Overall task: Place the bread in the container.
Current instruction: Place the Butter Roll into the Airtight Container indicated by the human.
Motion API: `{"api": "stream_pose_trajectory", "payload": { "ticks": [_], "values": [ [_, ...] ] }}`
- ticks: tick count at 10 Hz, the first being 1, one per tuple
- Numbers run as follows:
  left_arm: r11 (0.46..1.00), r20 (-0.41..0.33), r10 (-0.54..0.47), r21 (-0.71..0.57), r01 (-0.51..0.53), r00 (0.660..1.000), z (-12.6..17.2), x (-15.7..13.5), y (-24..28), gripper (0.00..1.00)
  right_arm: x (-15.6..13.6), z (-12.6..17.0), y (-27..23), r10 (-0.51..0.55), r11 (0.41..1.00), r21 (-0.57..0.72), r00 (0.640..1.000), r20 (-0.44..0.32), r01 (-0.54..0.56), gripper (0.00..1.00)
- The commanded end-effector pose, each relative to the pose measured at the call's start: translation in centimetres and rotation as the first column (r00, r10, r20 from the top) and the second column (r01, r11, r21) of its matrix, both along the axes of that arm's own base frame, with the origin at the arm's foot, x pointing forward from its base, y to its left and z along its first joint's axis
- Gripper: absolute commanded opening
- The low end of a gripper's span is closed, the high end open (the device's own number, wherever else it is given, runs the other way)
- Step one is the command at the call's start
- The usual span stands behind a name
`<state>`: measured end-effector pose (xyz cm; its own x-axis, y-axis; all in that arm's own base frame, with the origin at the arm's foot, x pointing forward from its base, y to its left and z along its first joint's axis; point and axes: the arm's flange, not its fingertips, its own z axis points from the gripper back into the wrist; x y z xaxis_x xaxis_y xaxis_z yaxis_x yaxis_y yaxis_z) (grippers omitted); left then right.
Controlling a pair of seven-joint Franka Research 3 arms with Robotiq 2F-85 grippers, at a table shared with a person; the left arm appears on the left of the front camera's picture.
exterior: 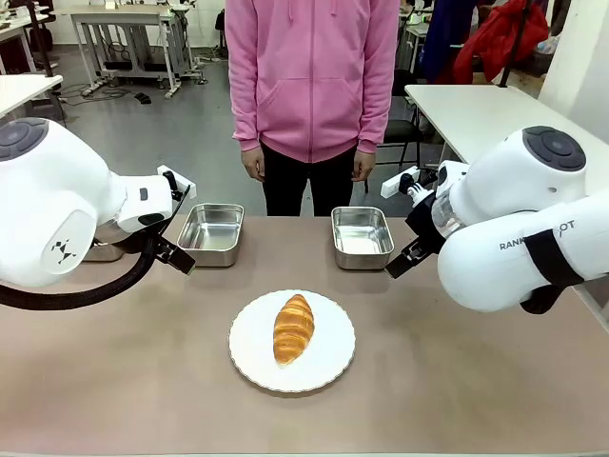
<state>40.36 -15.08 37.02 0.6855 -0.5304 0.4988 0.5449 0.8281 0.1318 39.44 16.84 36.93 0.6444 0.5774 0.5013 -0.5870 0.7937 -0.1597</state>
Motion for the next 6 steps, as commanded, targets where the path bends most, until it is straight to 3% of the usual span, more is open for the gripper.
{"api": "stream_pose_trajectory", "payload": {
  "ticks": [1,6],
  "values": [
    [1.0,0.0,-0.001,0.001,0.001,1.0,0.0,0.0,-0.01,1.0,0.01,0.02,-0.03,-0.003,1.0,0.003,1.0,-0.001,0.003,1.0],
    [1.0,0.0,-0.001,0.001,0.001,1.0,0.0,0.0,-0.01,1.0,0.01,0.02,-0.03,-0.003,1.0,0.003,1.0,-0.001,0.003,1.0]
  ]
}}
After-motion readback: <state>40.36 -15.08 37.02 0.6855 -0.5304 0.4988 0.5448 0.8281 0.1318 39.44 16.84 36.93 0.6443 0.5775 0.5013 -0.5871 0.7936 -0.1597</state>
